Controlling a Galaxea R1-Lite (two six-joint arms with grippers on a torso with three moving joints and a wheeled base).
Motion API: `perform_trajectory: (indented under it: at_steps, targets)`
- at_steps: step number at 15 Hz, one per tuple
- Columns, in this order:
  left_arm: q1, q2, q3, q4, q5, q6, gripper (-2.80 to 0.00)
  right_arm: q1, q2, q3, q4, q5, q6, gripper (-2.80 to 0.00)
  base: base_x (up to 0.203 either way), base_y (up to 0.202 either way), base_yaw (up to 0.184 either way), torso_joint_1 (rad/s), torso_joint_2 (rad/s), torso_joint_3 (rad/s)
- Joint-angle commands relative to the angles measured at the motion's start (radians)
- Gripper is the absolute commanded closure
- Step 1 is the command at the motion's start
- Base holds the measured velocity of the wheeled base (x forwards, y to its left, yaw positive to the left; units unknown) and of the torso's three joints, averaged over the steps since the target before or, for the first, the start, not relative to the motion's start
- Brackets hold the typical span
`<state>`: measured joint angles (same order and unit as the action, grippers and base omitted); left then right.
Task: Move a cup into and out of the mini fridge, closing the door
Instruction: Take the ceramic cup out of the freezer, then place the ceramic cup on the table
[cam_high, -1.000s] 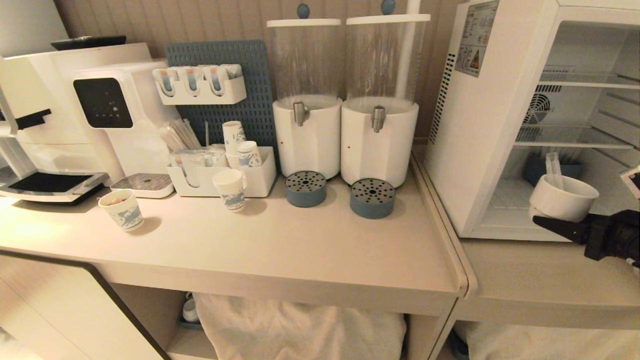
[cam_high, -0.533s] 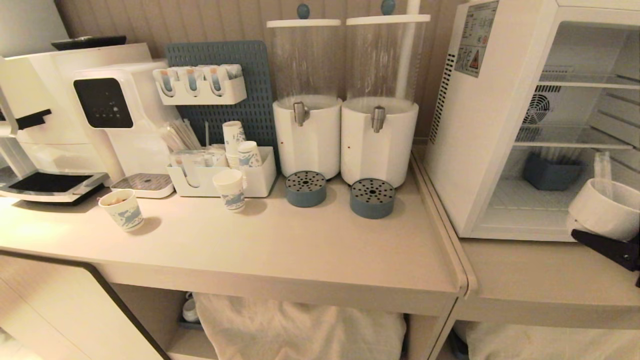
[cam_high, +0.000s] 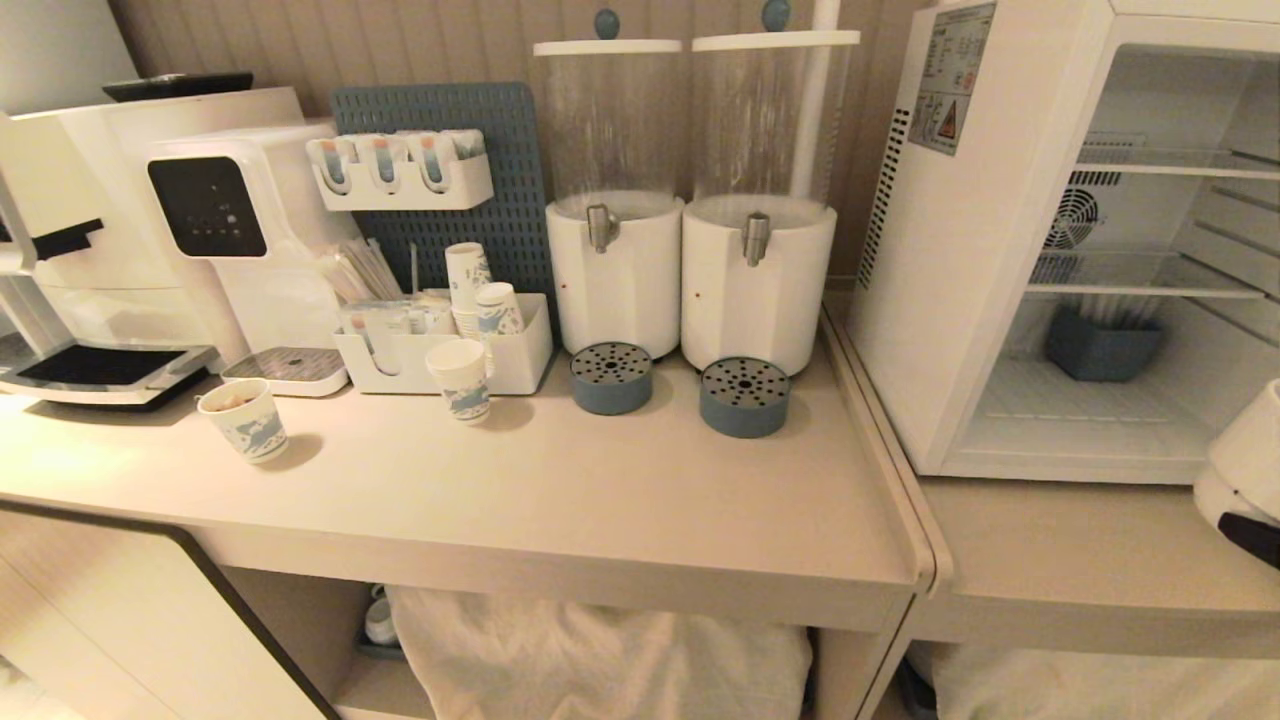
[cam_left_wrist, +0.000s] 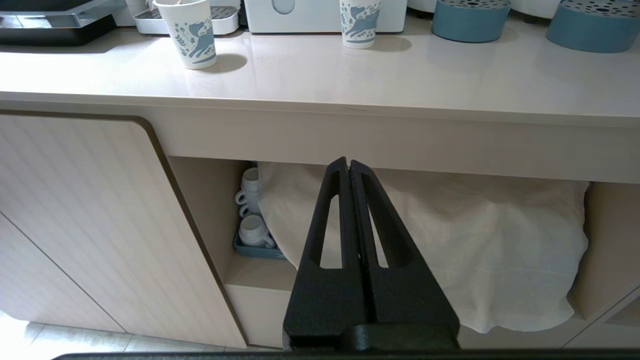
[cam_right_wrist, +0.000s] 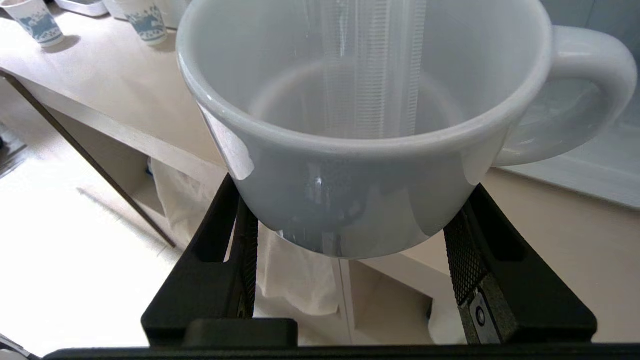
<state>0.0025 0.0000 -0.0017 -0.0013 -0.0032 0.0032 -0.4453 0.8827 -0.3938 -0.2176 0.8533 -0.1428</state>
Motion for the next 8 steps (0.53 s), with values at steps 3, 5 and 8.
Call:
perform_trajectory:
  at_steps: [3,5,8]
  targets:
    - [0.001,0.0,0.0,0.0,0.0,0.0,0.0,0.0,-0.071,0.0,0.002,0.062,0.025,0.0,0.0,0.0,0.0,0.0,0.0,0.0]
    - [0.001,0.0,0.0,0.0,0.0,0.0,0.0,0.0,-0.12,0.001,0.046,0.11,0.048,0.0,0.0,0.0,0.0,0.0,0.0,0.0]
    - [0.001,0.0,0.0,0.0,0.0,0.0,0.0,0.04,-0.179,0.003,0.111,0.11,0.057,0.0,0.0,0.0,0.0,0.0,0.0,0.0]
